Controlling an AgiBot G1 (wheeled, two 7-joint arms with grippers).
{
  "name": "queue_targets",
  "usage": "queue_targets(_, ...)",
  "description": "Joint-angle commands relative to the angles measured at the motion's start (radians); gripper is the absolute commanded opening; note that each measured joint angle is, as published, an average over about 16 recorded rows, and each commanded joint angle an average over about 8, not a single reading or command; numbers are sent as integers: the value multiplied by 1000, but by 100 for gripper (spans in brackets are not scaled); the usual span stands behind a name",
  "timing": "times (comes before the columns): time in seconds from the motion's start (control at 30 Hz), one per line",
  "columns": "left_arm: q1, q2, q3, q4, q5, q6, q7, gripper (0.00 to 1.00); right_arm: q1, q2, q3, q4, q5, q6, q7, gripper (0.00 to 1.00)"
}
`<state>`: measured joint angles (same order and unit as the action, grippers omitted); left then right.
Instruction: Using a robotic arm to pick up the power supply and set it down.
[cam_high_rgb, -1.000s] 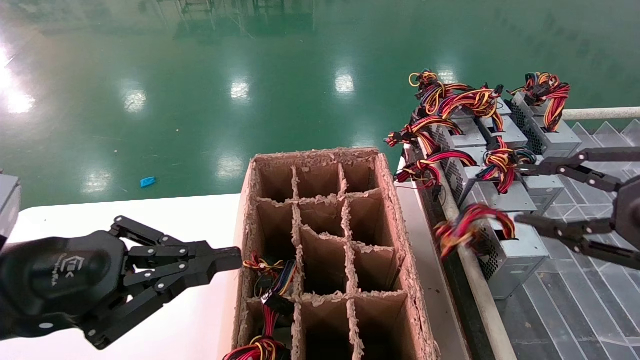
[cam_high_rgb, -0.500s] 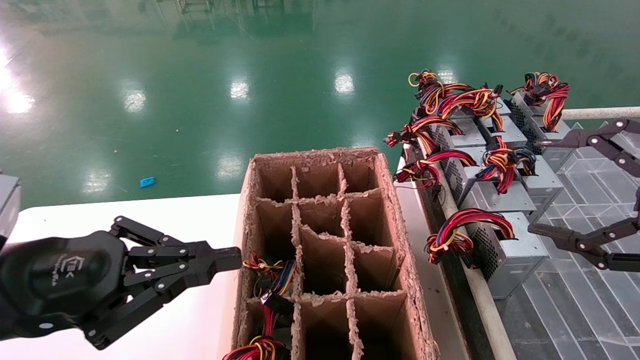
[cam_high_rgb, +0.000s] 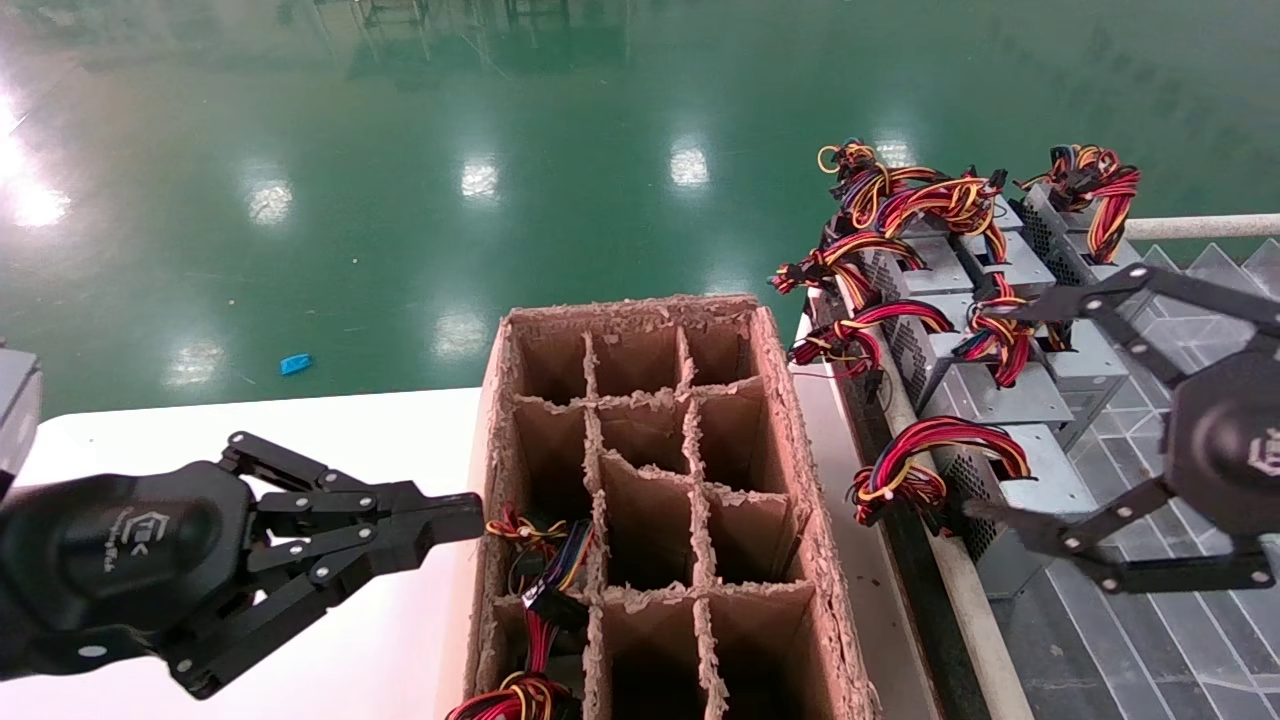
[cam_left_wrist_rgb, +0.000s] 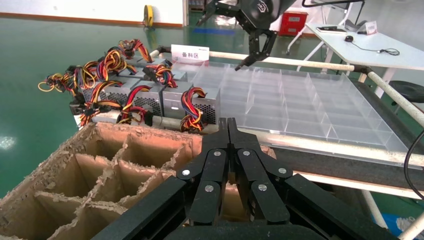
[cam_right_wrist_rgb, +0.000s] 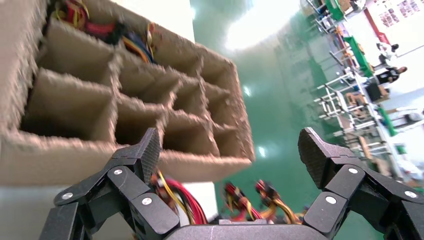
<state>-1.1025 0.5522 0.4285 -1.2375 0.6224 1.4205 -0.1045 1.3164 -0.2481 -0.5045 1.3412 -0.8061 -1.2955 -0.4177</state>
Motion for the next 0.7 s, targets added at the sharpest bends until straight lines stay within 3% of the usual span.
queue_targets(0.03, 0, 0, 0, 0, 0, 0, 0, 100, -11, -16, 10, -3, 3, -9, 27, 100)
queue_targets(0.7, 0, 0, 0, 0, 0, 0, 0, 100, -118, -177, 110, -28, 37, -98, 296, 100)
